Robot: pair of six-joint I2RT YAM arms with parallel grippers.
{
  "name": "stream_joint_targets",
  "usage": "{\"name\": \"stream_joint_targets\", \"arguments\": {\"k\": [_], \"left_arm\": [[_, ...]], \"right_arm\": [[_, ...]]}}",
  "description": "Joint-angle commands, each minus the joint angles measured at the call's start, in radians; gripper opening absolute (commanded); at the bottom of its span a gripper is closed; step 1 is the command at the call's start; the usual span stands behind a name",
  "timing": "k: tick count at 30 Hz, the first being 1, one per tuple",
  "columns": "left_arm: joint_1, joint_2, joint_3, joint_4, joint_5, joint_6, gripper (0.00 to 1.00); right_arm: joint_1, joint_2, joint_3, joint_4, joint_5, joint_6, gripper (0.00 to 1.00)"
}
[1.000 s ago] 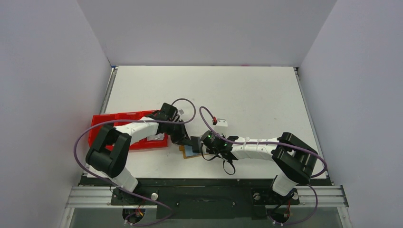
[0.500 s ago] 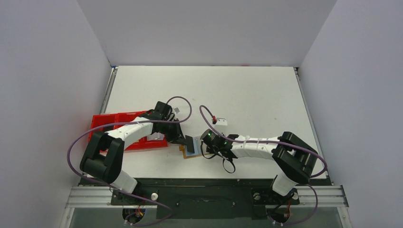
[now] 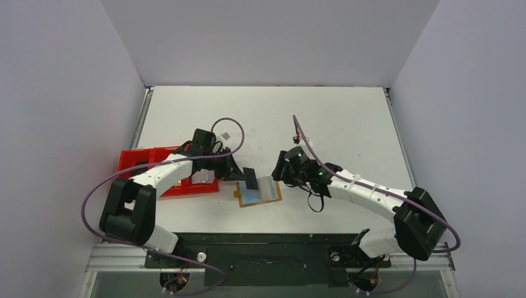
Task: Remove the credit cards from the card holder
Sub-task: Remove the credit card from the card holder, then place the credit card in the storage box.
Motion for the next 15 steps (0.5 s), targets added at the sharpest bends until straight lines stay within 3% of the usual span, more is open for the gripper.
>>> {"name": "stream_joint_targets", "arguments": {"k": [1,7,15], "left_arm": [[0.037,-0.065,-0.027,0.226,0.151,-0.125,0.00],[0.055,-0.082,-0.053,0.395,0.229,-0.252,0.00],[0.061,-0.086,-0.065,0.538,0.261,-0.360,0.00]], "right_arm": [[-0.065,-0.103,-0.100,0.265,-0.235,0.026,0.54],[-0.131,-0.137,-0.247,0.672,-0.433,0.198,0.60],[-0.170,-0.068,-0.334,1.024,-0.507,0.433,0.59]]}}
